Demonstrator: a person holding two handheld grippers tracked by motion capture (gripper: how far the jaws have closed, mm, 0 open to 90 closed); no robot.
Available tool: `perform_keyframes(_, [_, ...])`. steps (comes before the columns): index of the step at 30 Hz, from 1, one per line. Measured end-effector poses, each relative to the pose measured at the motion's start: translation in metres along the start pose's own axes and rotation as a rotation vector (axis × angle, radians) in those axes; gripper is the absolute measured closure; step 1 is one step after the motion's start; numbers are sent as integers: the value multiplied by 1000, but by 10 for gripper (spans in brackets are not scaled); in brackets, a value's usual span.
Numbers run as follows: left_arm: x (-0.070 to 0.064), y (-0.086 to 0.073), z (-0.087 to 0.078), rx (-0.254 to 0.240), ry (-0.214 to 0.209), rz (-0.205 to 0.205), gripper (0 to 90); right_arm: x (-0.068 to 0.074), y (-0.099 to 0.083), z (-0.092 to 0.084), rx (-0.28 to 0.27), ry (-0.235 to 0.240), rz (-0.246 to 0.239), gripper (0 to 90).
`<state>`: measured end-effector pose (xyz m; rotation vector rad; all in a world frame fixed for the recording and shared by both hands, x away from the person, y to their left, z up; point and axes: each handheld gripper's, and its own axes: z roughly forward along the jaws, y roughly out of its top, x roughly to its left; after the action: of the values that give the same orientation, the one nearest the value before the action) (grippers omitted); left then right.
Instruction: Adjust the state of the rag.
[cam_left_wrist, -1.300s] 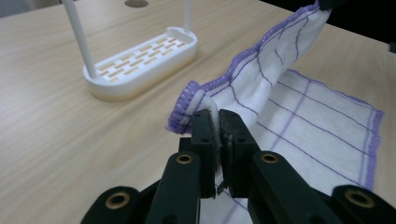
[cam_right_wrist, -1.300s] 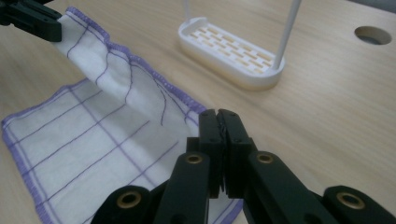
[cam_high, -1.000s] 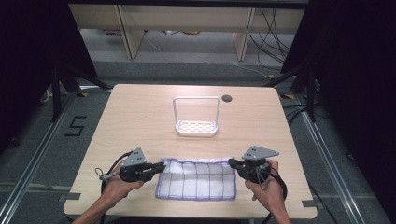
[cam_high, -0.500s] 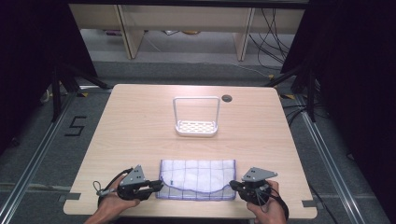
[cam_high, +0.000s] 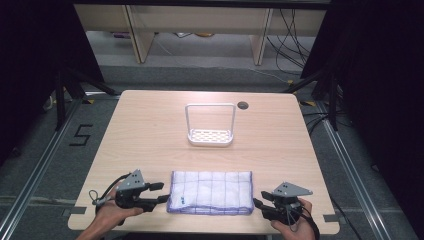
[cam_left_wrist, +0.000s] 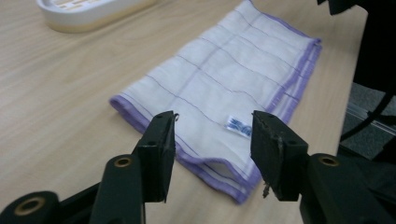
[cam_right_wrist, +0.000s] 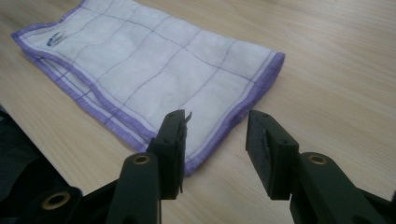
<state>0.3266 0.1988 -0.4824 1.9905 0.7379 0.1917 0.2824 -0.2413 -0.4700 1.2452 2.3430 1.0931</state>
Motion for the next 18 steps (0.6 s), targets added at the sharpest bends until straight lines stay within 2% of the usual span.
perform_keyframes(1, [0, 0, 0, 0, 0, 0, 463, 0, 1, 2, 11, -17, 1, 545])
perform_keyframes(2, [9, 7, 9, 12, 33, 2, 453, -1, 1, 5, 22, -22, -5, 534])
perform_keyframes(4, [14, 12, 13, 30, 37, 12, 448, -1, 1, 9, 22, -11, -5, 531])
perform_keyframes(6, [25, 21, 32, 39, 74, -6, 417, 6, 0, 17, 78, 1, 29, 514])
perform_keyframes(7, [25, 21, 32, 39, 74, -6, 403, 6, 0, 17, 78, 1, 29, 514])
perform_keyframes(9, [35, 25, 43, 60, 102, -2, 404, 10, -2, 20, 86, -6, 4, 544])
perform_keyframes(10, [36, 26, 48, 57, 99, -16, 421, 13, -5, 19, 91, -10, -19, 548])
perform_keyframes(12, [42, 27, 56, 95, 98, 6, 425, 15, -5, 18, 93, -16, -6, 555])
perform_keyframes(13, [43, 27, 61, 80, 98, -18, 434, 15, -6, 18, 91, -26, -22, 560])
perform_keyframes(14, [49, 28, 66, 102, 104, -7, 446, 16, -8, 19, 100, -23, -25, 559])
perform_keyframes(15, [49, 28, 66, 102, 104, -7, 456, 17, -8, 19, 106, -21, -12, 558])
perform_keyframes(16, [51, 27, 71, 91, 107, -25, 472, 17, -8, 21, 112, -15, -18, 557])
perform_keyframes(18, [52, 26, 73, 96, 99, -23, 489, 16, -9, 22, 116, -13, -26, 555])
